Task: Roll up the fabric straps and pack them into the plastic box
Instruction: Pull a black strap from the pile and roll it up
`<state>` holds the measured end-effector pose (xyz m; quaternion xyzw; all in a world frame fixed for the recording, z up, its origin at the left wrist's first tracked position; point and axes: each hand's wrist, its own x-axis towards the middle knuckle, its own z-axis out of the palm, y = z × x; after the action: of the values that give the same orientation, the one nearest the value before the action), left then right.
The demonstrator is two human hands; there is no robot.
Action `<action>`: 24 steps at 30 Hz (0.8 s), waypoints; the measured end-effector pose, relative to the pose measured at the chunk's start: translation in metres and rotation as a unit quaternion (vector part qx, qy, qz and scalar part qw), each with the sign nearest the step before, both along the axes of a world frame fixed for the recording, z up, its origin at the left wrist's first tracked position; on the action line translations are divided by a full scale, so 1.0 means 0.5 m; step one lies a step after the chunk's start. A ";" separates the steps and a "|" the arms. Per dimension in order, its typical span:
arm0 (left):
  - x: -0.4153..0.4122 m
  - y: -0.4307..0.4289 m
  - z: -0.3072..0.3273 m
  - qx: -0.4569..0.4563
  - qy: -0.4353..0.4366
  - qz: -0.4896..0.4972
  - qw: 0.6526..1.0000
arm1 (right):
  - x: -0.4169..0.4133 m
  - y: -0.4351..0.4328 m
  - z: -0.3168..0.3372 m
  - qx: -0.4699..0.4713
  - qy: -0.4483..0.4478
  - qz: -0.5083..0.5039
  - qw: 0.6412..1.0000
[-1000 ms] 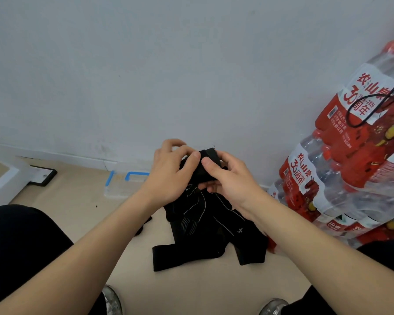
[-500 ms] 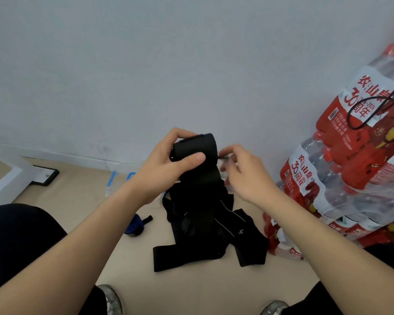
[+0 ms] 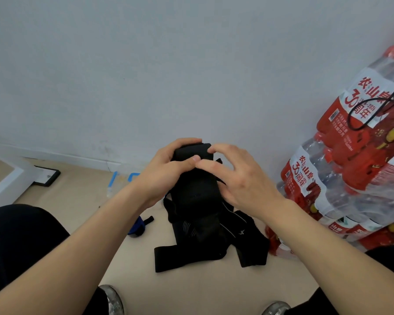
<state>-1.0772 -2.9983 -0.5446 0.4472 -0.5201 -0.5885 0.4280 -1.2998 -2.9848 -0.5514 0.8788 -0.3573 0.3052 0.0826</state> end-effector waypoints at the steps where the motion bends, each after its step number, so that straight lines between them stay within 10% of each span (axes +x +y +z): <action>1: -0.001 0.000 -0.002 0.008 0.002 -0.004 1.000 | 0.002 0.001 -0.004 0.033 -0.027 0.000 0.999; 11: -0.015 0.004 -0.022 0.078 0.074 -0.070 0.992 | 0.006 -0.015 0.005 0.356 -0.279 -0.104 0.886; 16: -0.022 0.013 -0.010 -0.029 -0.112 -0.094 0.989 | 0.019 -0.020 0.004 0.500 -0.381 -0.136 0.766; 20: -0.028 0.018 -0.013 -0.065 -0.226 -0.030 0.971 | 0.024 -0.016 -0.008 0.430 -0.345 -0.110 0.827; 24: -0.039 0.018 -0.013 -0.088 -0.207 -0.001 0.974 | 0.027 -0.018 -0.014 0.426 -0.402 -0.130 0.800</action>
<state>-1.0967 -2.9892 -0.5511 0.5191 -0.6476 -0.4359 0.3481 -1.2860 -2.9938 -0.5582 0.5688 -0.5631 0.4345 -0.4129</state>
